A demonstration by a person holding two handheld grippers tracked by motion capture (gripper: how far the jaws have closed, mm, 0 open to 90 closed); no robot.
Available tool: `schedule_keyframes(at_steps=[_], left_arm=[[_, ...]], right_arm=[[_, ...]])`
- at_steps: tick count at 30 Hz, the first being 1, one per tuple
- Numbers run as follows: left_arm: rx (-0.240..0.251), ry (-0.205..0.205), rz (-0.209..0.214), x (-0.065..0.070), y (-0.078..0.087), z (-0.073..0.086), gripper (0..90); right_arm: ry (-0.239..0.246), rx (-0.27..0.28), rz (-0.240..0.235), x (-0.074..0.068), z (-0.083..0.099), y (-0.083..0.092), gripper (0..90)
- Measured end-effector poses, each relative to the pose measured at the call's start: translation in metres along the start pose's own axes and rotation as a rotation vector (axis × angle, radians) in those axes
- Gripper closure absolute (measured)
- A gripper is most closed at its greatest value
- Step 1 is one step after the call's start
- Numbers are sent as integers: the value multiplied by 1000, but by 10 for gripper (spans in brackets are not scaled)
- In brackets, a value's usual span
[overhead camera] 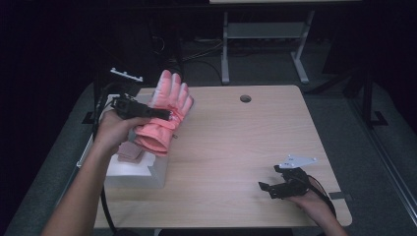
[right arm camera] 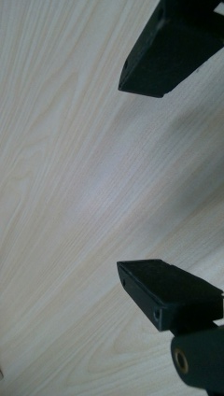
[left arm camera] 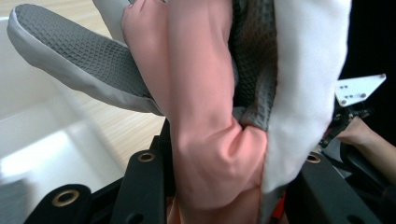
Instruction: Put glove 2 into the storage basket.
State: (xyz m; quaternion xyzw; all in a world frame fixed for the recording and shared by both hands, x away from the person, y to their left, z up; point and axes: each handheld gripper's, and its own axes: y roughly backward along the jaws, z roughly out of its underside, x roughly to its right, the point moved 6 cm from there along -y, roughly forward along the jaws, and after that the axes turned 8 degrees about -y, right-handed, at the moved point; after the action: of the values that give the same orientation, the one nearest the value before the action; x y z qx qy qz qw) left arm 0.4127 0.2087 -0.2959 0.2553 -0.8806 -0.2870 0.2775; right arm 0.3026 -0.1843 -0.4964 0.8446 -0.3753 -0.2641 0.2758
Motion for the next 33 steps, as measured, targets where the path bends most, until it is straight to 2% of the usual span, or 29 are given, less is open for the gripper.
schedule_keyframes(at_steps=[2, 3, 5, 7, 11, 13, 15, 16, 17, 21, 22, 24, 26, 33], left_arm=[[12, 23, -23, -11, 12, 3, 609], [12, 23, -23, -11, 12, 3, 609], [26, 57, -60, -26, 26, 10, 609], [40, 82, -78, -37, 34, 16, 609], [46, 128, -116, -55, 41, 27, 609], [29, 143, -132, -64, 40, 34, 609], [24, 170, -144, -71, 37, 39, 609], [24, 170, -144, -71, 37, 39, 609], [9, 186, -148, -78, 33, 45, 609], [-23, 213, -154, -90, 21, 52, 609], [-37, 220, -167, -94, 17, 54, 609], [-54, 227, -178, -100, 9, 58, 609], [-65, 243, -177, -105, 1, 63, 609], [-107, 262, -175, -118, -25, 74, 609]], right_arm=[[-1, -2, 0, 0, 0, 0, 110], [-1, -2, 0, 0, 0, 0, 110], [-3, 1, 2, 2, 0, 0, 108], [-7, 5, 4, 2, 0, 0, 105], [-7, 4, 5, 2, 0, 0, 105], [-7, 1, 5, 2, 0, -1, 105], [-5, 1, 4, 2, 0, 0, 105], [-6, 1, 4, 2, 0, 0, 105], [-7, 2, 4, 2, 0, 0, 105], [-7, 0, 3, 4, 0, 0, 105], [-9, 1, 3, 3, 0, 0, 105], [-8, 2, 2, 3, 0, 0, 105], [-7, -3, -1, 3, 0, 0, 105], [-12, -1, -2, 4, 1, 0, 105]])
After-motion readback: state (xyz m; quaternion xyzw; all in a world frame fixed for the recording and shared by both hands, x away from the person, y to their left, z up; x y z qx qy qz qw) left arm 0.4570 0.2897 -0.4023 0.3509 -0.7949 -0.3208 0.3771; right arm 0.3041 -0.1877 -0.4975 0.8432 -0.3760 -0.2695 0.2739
